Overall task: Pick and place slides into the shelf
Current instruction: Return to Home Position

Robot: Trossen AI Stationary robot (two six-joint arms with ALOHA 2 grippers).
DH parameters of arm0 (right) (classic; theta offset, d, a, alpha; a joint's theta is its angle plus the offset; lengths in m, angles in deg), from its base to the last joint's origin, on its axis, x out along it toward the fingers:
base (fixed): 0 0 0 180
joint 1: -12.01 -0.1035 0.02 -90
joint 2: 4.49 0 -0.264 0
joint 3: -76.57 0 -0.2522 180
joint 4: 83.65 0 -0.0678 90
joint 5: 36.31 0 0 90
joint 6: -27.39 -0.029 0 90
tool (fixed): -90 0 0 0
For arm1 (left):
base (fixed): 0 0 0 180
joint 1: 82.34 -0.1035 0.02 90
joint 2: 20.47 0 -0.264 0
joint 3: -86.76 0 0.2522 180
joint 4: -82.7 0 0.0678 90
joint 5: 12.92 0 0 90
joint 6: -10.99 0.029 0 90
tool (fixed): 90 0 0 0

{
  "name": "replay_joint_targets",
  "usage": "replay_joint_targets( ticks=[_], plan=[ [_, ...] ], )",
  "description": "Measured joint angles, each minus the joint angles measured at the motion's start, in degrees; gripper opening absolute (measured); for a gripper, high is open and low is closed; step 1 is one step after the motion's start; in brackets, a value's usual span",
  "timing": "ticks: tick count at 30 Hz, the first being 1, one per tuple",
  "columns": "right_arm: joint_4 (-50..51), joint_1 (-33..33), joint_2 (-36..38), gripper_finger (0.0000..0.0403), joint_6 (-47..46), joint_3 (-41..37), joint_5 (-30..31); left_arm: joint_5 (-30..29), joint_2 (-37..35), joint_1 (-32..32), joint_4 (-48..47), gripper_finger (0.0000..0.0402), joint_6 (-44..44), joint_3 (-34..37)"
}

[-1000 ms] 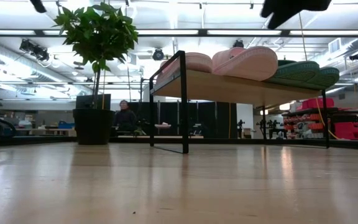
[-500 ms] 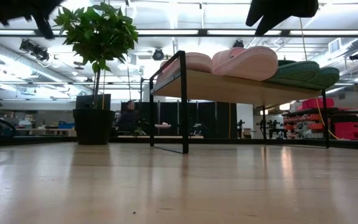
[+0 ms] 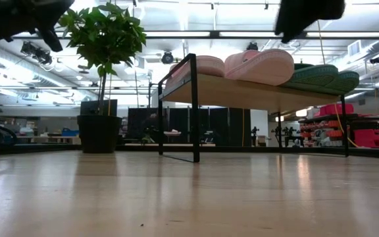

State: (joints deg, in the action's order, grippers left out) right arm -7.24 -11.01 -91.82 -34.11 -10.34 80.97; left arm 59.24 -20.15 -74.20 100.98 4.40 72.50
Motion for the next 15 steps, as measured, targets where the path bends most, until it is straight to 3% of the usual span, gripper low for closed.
replay_joint_targets(
  ticks=[6, 11, 15],
  plan=[
    [0.6, 3.5, 0.3, 0.002, 4.4, 0.0, -0.6, 0.0, 0.0, 0.0, -3.0, 0.0006, -0.6, 0.0],
    [-10.5, 10.9, 0.3, 0.0011, 19.7, 0.0, -2.4, -0.1, 0.0, 0.0, -3.3, 0.0023, 0.0, 0.0],
    [-21.5, 18.7, 0.3, 0.0006, 34.4, 0.0, -8.2, -0.4, 0.0, 0.0, -4.2, 0.0028, 0.2, 0.0]
  ],
)
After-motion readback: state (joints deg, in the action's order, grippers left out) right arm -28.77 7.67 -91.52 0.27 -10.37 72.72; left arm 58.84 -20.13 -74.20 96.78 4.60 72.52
